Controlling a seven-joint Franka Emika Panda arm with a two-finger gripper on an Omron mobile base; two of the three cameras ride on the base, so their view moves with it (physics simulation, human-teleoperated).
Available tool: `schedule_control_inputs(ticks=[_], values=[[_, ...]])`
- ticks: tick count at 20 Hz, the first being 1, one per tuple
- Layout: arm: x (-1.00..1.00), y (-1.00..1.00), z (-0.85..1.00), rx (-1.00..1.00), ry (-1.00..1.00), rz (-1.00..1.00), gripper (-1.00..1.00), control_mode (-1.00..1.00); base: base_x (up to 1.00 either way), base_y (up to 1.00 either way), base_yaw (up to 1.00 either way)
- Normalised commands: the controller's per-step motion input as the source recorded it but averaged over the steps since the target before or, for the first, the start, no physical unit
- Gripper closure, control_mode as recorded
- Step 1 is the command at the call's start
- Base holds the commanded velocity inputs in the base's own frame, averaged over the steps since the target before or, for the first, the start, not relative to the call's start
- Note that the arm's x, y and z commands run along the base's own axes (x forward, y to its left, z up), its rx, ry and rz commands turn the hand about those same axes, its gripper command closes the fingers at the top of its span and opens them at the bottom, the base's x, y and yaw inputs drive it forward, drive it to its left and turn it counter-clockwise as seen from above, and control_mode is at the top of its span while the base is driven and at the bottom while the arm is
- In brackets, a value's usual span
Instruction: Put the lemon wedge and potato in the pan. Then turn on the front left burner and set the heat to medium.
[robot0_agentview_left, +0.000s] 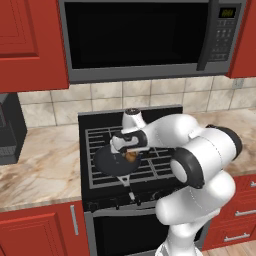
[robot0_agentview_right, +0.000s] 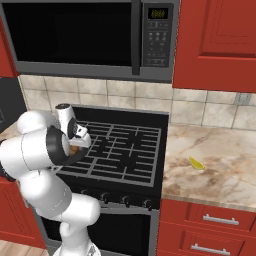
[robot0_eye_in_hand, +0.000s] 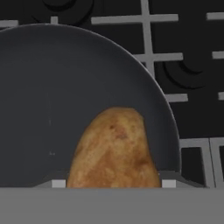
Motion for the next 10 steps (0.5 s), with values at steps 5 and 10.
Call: schedule_control_inputs(ticks=[5, 10], values=[[0.00, 0.05, -0.08, 0.00, 0.00, 0.00, 1.00, -1.00, 0.00, 0.00, 0.00], [0.00, 0.00, 0.00, 0.00, 0.00, 0.00, -1.00, -1.00, 0.00, 0.00, 0.00]])
